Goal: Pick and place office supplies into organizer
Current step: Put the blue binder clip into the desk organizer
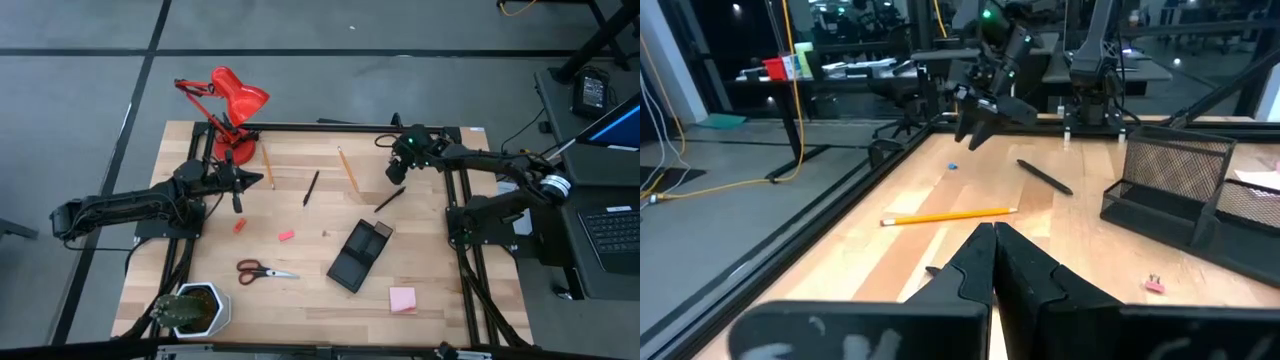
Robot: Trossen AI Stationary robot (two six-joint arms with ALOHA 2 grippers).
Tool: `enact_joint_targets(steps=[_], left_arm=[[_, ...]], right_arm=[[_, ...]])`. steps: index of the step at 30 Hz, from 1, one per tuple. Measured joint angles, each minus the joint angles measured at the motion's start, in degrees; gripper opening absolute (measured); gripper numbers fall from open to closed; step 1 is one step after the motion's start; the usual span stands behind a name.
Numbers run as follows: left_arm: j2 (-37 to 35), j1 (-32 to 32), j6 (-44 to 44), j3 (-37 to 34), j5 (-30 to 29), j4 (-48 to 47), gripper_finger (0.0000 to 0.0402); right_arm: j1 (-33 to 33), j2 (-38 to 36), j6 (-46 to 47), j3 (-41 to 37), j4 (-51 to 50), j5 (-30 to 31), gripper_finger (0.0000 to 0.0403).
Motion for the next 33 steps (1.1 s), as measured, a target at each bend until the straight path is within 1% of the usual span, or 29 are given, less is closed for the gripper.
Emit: enact_joint_targets(steps=[5, 11, 16, 22, 26, 28, 33], left_arm=[[0.0, -0.02, 0.59, 0.0, 0.01, -0.25, 0.0003], [0.0, 0.0, 0.95, 0.0, -0.01, -0.42, 0.0002], [0.0, 0.0, 1.92, 0.0, -0.03, -0.42, 0.0003], [0.0, 0.0, 3.02, 0.0, -0.56, -0.42, 0.0003], [0.0, 0.0, 3.04, 0.0, -1.5, -0.41, 0.0003], [0.0, 0.0, 3.04, 0.0, -1.52, -0.39, 0.0003], [0.0, 0.0, 2.99, 0.0, -1.55, -0.39, 0.0003]], right_arm=[[-3.23, 2.69, -5.65, 0.59, 0.49, -4.03, 0.02], [-7.08, 4.47, -8.66, 0.4, 0.89, -6.34, 0.02], [-7.55, 4.66, -8.99, 0.4, 2.9, -8.35, 0.02], [-7.55, 5.12, -10.35, 0.38, 2.61, -8.33, 0.02], [-7.22, 7.51, -11.87, 0.33, 3.0, -8.32, 0.02], [-6.77, 8.48, -11.95, 0.32, 4.91, -7.88, 0.02], [-6.67, 9.44, -11.43, 0.63, 5.58, -7.2, 0.02]])
